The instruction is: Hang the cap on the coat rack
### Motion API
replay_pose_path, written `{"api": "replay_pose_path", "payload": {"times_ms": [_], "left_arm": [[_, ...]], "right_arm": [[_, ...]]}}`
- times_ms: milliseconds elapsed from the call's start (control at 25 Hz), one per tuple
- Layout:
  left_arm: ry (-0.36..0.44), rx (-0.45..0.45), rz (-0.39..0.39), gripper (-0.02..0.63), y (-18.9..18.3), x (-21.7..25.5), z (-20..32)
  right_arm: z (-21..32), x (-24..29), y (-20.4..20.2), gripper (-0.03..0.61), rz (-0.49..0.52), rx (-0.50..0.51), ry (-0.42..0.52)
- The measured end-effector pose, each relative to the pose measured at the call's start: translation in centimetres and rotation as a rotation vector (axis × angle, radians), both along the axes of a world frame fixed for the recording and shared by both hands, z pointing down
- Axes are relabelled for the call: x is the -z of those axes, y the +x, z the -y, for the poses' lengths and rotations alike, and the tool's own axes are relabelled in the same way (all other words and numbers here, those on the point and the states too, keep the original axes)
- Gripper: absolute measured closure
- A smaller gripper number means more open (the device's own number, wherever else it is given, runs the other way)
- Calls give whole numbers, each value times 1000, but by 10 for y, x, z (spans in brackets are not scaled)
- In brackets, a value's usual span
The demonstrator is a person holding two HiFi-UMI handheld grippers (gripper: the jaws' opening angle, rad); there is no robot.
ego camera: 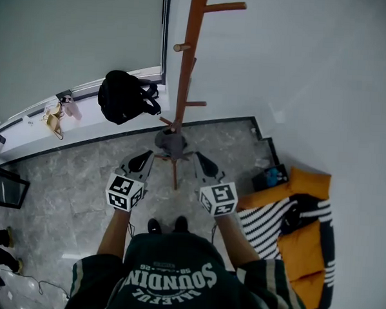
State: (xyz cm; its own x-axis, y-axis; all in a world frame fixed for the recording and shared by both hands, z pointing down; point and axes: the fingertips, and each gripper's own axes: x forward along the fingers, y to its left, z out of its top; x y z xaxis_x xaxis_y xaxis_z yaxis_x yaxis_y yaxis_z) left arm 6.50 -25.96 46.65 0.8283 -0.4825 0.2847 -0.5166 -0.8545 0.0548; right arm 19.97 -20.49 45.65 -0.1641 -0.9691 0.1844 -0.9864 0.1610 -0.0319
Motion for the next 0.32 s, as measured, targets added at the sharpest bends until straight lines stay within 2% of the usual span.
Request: {"api": "replay_pose_path", "payload": {"times_ms": [320], "left_arm": [[-5,-1,4,614,2,-5,1]], "right_arm": [[1,-4,0,580,3,11,-13]]}}
